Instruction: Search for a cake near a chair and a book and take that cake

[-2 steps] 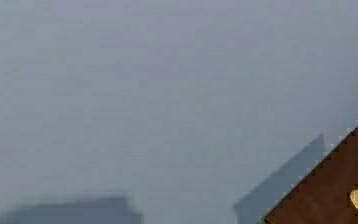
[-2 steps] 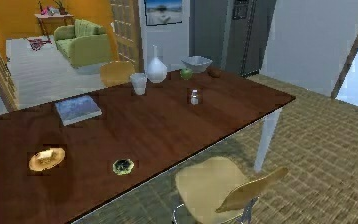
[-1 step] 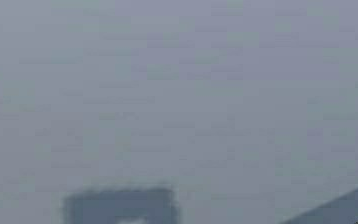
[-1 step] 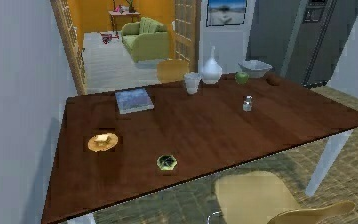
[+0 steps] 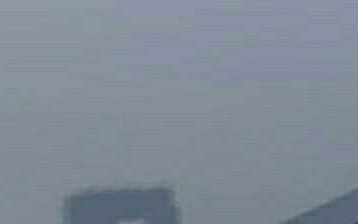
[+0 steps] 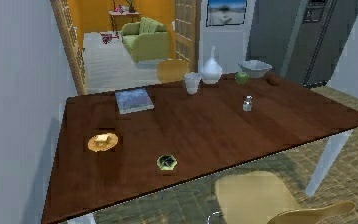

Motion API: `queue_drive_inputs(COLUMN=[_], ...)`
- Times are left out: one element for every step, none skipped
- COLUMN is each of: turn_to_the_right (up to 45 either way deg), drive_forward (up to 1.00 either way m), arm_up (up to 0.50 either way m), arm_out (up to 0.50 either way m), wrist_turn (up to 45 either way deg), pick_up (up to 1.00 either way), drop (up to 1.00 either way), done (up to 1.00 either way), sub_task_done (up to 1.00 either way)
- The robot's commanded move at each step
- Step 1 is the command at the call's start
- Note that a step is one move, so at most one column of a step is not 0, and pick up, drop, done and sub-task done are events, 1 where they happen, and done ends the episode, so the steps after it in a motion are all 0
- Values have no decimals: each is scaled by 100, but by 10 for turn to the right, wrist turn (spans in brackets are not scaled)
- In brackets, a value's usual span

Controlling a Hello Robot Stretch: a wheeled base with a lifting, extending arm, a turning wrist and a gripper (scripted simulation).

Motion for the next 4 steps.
queue_drive_inputs(turn_to_the_right=[0, 0, 0, 0], drive_forward=[0, 0, 0, 0], arm_up=[36, 0, 0, 0], arm_out=[0, 32, 0, 0], wrist_turn=[0, 0, 450, 450], pick_up=[0, 0, 0, 0], drop=[0, 0, 0, 0], done=[0, 0, 0, 0], sub_task_done=[0, 0, 0, 0])
